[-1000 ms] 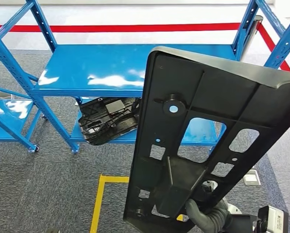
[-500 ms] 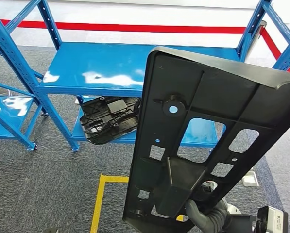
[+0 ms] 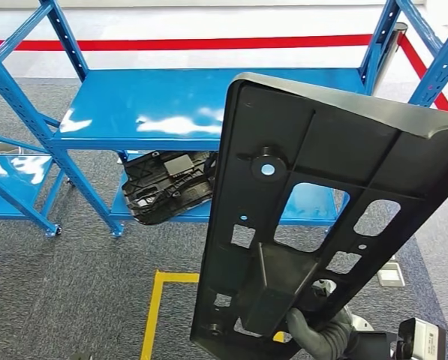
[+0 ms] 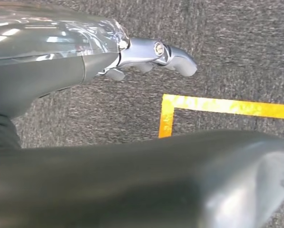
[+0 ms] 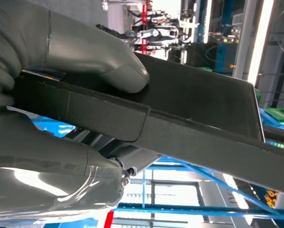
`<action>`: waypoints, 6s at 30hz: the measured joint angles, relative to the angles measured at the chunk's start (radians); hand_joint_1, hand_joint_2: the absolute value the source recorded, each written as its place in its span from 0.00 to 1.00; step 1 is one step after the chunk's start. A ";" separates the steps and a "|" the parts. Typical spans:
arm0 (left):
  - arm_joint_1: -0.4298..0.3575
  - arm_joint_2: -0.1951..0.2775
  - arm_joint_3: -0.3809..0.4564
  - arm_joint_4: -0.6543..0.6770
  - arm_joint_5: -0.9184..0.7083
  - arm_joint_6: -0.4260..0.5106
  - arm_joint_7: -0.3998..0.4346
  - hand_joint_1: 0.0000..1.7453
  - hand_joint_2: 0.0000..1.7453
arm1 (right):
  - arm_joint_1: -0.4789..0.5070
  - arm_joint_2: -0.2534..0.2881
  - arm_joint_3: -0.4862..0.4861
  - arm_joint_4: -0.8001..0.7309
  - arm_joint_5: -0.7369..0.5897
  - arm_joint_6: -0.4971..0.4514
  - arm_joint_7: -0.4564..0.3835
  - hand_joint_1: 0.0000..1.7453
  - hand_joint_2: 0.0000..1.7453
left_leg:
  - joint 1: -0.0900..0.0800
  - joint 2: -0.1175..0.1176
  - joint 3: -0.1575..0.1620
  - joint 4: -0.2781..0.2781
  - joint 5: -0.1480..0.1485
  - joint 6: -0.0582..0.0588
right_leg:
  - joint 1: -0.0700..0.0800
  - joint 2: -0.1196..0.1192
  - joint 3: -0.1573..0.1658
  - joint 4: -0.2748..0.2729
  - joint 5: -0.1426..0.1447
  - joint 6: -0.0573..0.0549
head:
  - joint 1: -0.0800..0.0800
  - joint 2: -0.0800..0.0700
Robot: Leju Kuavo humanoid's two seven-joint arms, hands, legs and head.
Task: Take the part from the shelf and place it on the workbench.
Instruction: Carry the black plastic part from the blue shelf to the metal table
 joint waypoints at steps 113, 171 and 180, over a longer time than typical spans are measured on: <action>-0.036 0.015 -0.024 0.002 -0.080 -0.093 0.465 0.00 1.00 | -0.318 0.041 0.146 0.116 0.090 -0.272 0.116 1.00 1.00 | -0.026 0.040 0.035 -0.168 0.080 0.040 | 0.002 -0.091 -0.028 0.035 -0.016 0.017 | 0.001 0.000; -0.033 0.015 -0.024 0.003 -0.090 -0.114 0.437 0.00 1.00 | -0.260 0.030 0.143 0.141 0.104 -0.232 0.071 1.00 1.00 | -0.010 0.048 -0.002 -0.131 0.107 0.008 | -0.004 -0.091 -0.006 0.032 -0.024 0.004 | 0.000 0.000; -0.028 0.011 -0.029 0.003 -0.112 -0.117 0.466 0.00 1.00 | -0.229 0.026 0.133 0.134 0.110 -0.235 0.070 1.00 1.00 | -0.012 -0.015 0.033 -0.194 0.111 0.048 | -0.002 -0.008 -0.082 0.225 -0.139 0.025 | 0.002 0.000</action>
